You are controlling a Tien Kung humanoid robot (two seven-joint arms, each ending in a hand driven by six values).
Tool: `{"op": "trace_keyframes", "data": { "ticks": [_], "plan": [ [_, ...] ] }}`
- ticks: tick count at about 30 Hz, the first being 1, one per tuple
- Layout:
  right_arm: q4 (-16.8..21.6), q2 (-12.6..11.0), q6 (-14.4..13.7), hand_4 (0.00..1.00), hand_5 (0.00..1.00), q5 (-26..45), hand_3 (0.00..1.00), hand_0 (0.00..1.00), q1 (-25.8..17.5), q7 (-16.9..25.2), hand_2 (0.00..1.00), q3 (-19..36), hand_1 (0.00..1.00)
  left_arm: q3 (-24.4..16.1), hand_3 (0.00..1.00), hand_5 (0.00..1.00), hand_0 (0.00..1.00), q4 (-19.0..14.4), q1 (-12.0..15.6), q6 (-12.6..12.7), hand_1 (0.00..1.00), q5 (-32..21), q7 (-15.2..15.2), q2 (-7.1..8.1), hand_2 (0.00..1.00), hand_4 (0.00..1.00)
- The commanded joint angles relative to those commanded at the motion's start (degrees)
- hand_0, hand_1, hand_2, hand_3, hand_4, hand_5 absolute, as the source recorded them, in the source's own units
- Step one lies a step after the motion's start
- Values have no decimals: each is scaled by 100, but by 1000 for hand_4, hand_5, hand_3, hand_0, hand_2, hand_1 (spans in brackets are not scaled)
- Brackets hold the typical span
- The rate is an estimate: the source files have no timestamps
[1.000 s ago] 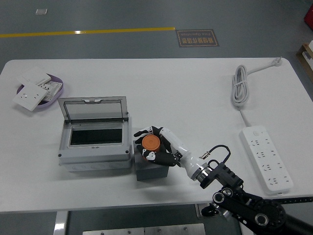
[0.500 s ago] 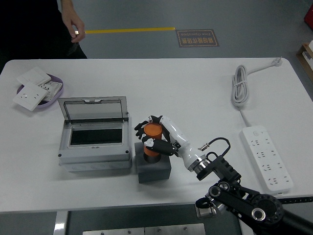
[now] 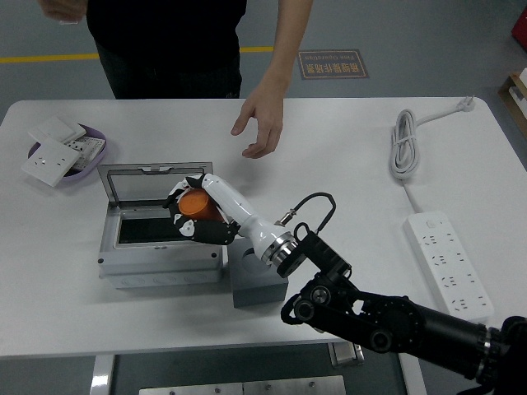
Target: Pick up the cylinder from the cube,place it in the box,flap close box
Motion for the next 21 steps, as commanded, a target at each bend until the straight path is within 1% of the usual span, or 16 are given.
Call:
{"op": "trace_keyframes", "data": {
  "ticks": [4, 5, 10, 11, 13, 18, 21],
  "plan": [
    [-139, 156, 39, 2, 2, -558, 263, 195, 361, -489, 315, -277, 300, -38, 951, 2, 923, 0, 14, 2, 852, 33, 22, 18, 854, 2],
    [-170, 156, 54, 2, 2, -686, 262, 118, 427, -612, 314, -338, 271, -46, 951, 2, 923, 0, 16, 2, 852, 42, 26, 22, 854, 2],
    [-319, 156, 208, 2, 2, -1174, 262, 118, 722, -1162, 314, -668, 271, -73, 951, 2, 923, 0, 17, 0, 852, 69, 42, 51, 854, 2],
    [-335, 156, 234, 2, 2, -1216, 268, 87, 756, -1228, 316, -709, 264, -74, 951, 2, 923, 0, 17, -1, 852, 70, 43, 55, 854, 2],
    [-372, 156, 289, 2, 2, -1288, 268, 87, 836, -1337, 316, -798, 264, -79, 951, 2, 923, 0, 17, -2, 852, 78, 46, 64, 854, 2],
    [-516, 156, 594, 2, 2, -1408, 283, 73, 1097, -1526, 325, -1017, 273, -97, 951, 2, 923, 0, 19, -7, 852, 108, 58, 92, 854, 2],
    [-595, 156, 715, 2, 2, -1407, 283, 73, 1217, -1590, 325, -1122, 273, -110, 951, 2, 923, 0, 15, -10, 852, 127, 63, 111, 854, 2]
  ]
}}
